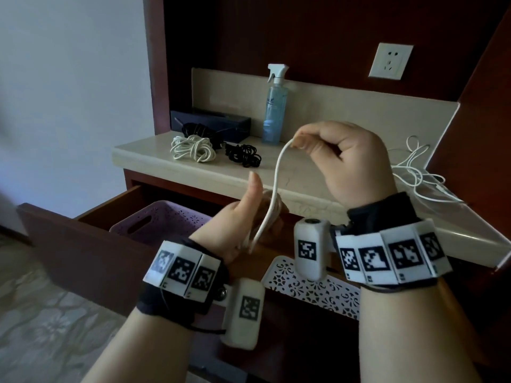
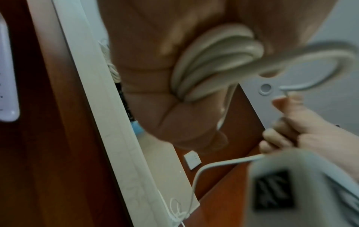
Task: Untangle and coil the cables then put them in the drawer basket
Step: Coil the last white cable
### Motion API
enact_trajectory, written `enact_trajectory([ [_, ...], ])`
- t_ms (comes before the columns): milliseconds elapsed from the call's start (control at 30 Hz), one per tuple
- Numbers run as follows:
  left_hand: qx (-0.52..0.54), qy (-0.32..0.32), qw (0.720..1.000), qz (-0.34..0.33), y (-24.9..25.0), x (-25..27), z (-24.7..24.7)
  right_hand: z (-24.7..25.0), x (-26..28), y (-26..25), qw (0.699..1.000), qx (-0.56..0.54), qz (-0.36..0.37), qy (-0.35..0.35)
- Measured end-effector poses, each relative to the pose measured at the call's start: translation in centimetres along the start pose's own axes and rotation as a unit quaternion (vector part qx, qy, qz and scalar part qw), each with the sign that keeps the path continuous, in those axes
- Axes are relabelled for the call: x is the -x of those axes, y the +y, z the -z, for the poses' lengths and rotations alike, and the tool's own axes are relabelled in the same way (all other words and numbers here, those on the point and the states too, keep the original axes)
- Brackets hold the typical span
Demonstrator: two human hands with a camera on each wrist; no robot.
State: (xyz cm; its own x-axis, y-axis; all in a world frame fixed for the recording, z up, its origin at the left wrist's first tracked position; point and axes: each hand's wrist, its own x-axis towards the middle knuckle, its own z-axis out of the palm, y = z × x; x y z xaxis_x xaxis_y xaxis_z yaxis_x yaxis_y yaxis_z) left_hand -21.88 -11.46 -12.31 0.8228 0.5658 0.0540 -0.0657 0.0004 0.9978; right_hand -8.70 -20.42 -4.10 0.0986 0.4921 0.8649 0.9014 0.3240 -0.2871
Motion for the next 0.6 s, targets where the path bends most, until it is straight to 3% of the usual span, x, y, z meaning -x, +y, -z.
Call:
enact_trajectory([
  [100,0.037,-0.102,0.994,0.029,0.2,0.1,-0.8,-0.4,-0.5,0.9,0.998,0.024,-0.056,0.001],
  [200,0.077,-0.184,0.98,-0.009,0.4,0.5,-0.5,-0.4,-0.6,2.0,0.993,0.043,-0.106,-0.01],
  [333,0.117,-0.158,0.98,-0.006,1.2,0.9,0.1,-0.3,-0.3,2.8,0.986,0.052,-0.153,-0.029],
  [467,0.211,-0.201,0.956,-0.034,1.4,0.6,1.0,-0.4,0.2,3.2,0.984,0.059,-0.159,-0.056],
  [533,0.272,-0.167,0.945,-0.067,1.7,0.5,1.6,-0.2,0.8,3.4,0.985,0.041,-0.16,-0.04],
  [600,0.312,-0.086,0.943,-0.078,2.2,0.4,2.0,0.0,1.7,3.7,0.985,0.008,-0.17,-0.029],
])
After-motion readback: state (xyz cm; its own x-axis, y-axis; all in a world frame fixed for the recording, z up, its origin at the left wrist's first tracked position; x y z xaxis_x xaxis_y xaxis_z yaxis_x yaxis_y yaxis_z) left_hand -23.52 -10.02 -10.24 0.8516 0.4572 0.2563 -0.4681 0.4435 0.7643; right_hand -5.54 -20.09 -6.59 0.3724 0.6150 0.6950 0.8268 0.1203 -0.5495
